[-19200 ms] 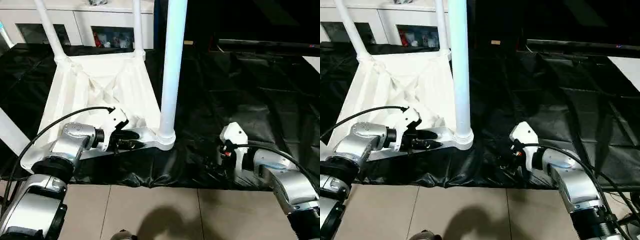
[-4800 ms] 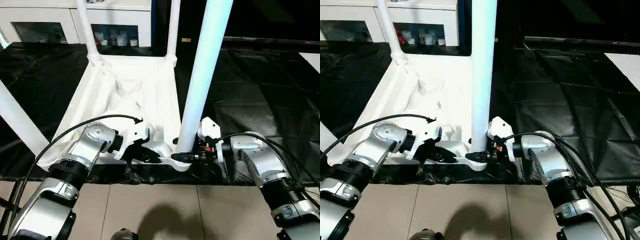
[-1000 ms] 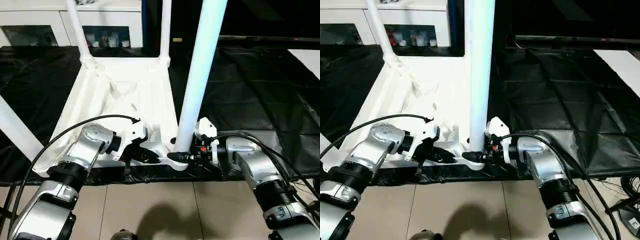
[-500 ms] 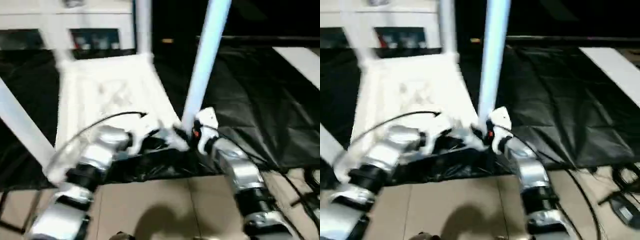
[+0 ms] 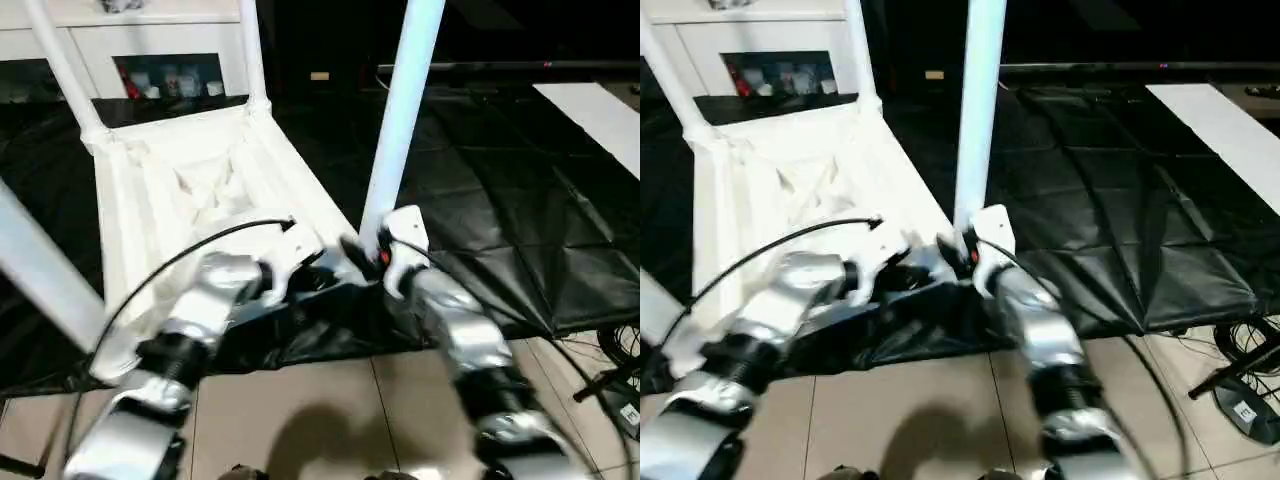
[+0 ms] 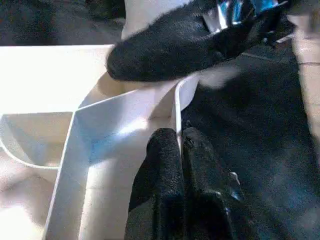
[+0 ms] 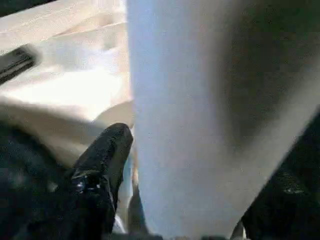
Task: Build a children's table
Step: Rotate leg to tighten
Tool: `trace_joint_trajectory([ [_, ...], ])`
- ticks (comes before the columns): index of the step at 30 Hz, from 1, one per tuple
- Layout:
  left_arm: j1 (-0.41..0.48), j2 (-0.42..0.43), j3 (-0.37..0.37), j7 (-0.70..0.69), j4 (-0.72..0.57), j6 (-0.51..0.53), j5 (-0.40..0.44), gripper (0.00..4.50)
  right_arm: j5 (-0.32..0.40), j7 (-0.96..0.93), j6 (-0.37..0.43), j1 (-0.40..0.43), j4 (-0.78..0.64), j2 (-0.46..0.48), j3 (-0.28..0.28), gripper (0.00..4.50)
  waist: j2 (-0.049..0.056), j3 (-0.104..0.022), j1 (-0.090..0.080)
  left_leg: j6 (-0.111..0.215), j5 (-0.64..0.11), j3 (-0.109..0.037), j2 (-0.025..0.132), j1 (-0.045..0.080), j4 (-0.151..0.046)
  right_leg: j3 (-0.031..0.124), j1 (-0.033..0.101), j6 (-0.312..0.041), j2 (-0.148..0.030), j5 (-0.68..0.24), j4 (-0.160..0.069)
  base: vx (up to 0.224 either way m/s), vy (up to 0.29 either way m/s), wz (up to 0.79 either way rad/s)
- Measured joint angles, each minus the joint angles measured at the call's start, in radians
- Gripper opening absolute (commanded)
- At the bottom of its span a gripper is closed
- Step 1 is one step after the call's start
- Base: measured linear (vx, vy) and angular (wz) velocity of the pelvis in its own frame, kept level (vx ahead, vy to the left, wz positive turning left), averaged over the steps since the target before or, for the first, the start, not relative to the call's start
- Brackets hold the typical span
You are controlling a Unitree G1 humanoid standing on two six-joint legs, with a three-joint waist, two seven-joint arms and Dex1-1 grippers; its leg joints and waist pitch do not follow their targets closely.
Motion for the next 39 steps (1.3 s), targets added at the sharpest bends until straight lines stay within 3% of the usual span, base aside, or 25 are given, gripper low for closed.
trace_joint_trajectory([
  [7, -0.001, 0.072, -0.018, -0.178, 0.010, -0.018, -0.037, 0.00, 0.028, 0.321, -0.024, 0.003, -0.024, -0.129, 0.083, 3.02, 0.000, 0.000, 0.023, 0.000, 0.000, 0.000, 0.001, 0.000, 0.002, -0.001, 0.001, 0.000, 0.000, 0.000, 0.001, 0.000, 0.000, 0.00],
  [13, -0.006, 0.106, -0.038, -0.291, 0.021, -0.036, -0.038, 0.00, 0.065, 0.508, -0.010, 0.001, -0.024, -0.168, 0.112, 2.89, 0.000, 0.000, 0.049, 0.000, 0.000, 0.001, 0.001, 0.001, 0.006, 0.001, 0.004, -0.001, 0.000, 0.001, 0.003, 0.000, 0.000, 0.00],
  [19, -0.014, 0.115, -0.044, -0.319, 0.032, -0.045, -0.038, 0.00, 0.070, 0.562, 0.009, -0.025, 0.007, -0.170, 0.114, 2.37, 0.000, 0.000, 0.050, 0.000, 0.000, 0.001, 0.001, 0.001, 0.005, 0.001, 0.004, -0.002, 0.000, 0.001, 0.003, 0.000, 0.000, 0.00],
  [27, -0.018, 0.116, -0.042, -0.330, 0.046, -0.062, -0.038, 0.00, 0.077, 0.573, 0.017, -0.029, 0.006, -0.170, 0.116, 2.27, 0.000, 0.000, 0.050, 0.000, 0.000, 0.001, 0.001, 0.001, 0.005, 0.001, 0.004, -0.002, 0.000, 0.001, 0.004, 0.000, 0.000, 0.00],
  [29, -0.018, 0.114, -0.037, -0.314, 0.050, -0.064, -0.037, 0.00, 0.076, 0.546, 0.019, -0.025, 0.005, -0.158, 0.106, 2.27, 0.000, 0.000, 0.050, 0.000, 0.000, 0.001, 0.001, 0.001, 0.005, 0.001, 0.004, -0.002, 0.000, 0.001, 0.004, 0.000, 0.000, 0.00],
  [34, -0.024, 0.072, -0.010, -0.118, 0.050, -0.027, -0.007, 0.00, 0.048, 0.237, 0.026, -0.018, 0.015, -0.060, 0.038, 2.16, 0.000, 0.000, 0.038, -0.001, 0.000, 0.001, 0.001, 0.002, 0.006, 0.001, 0.002, -0.001, 0.000, 0.000, 0.004, 0.000, 0.000, 0.00],
  [39, -0.001, -0.012, 0.013, 0.068, -0.007, 0.046, 0.028, 0.00, 0.019, -0.081, 0.049, -0.020, 0.029, 0.053, -0.049, 2.01, -0.003, 0.000, 0.004, -0.001, 0.000, 0.000, 0.001, 0.002, 0.006, 0.002, 0.001, 0.002, 0.000, -0.001, 0.001, 0.000, 0.000, 0.00],
])
